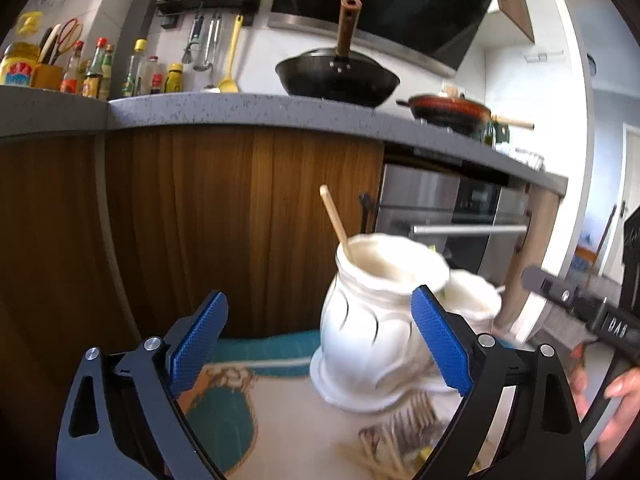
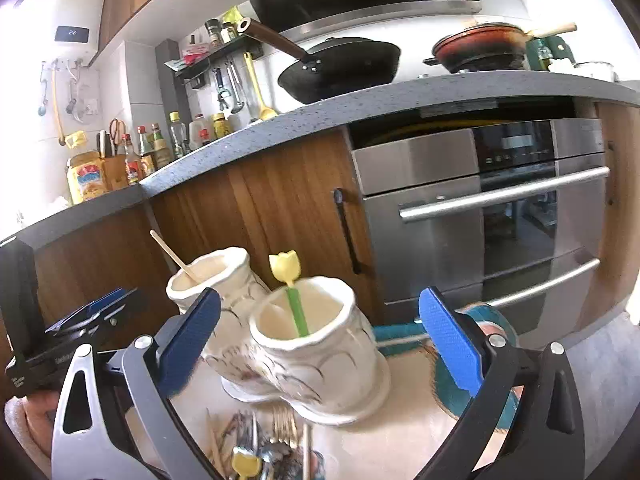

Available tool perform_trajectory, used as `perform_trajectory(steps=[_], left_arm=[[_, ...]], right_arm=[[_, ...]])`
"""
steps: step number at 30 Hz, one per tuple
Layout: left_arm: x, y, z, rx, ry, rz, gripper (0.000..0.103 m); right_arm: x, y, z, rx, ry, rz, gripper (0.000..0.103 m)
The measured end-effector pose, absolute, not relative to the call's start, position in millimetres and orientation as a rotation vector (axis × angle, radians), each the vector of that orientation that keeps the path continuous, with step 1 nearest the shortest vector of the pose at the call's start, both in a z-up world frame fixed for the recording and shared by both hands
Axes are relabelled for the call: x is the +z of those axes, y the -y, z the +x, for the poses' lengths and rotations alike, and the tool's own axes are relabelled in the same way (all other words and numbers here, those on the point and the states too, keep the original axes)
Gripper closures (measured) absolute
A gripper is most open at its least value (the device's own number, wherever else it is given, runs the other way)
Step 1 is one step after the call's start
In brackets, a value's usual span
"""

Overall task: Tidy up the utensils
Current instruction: 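Open both tools and withdraw them from the holder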

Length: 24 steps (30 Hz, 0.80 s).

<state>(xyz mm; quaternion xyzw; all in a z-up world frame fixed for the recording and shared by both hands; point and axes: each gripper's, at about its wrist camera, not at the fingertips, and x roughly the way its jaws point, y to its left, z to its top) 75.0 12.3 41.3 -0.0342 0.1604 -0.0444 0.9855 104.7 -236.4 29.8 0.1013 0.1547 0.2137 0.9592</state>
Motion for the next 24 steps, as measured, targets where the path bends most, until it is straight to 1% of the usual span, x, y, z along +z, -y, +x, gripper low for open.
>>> perform_trajectory(steps=[7, 12, 24], left_arm=[[16, -7, 67, -0.082, -0.436, -0.041, 0.008], [1, -10, 58, -0.096, -0.522, -0.093, 0.008], [-24, -3, 40, -0.093, -0.658, -0.064, 0.008]], right_arm=[[16, 251, 89, 0.375, -0.360, 0.219, 0.004], [5, 259, 74, 0.352, -0.387, 0.234, 0.004], [-9, 261, 52, 0.341, -0.434, 0.227, 0.004]])
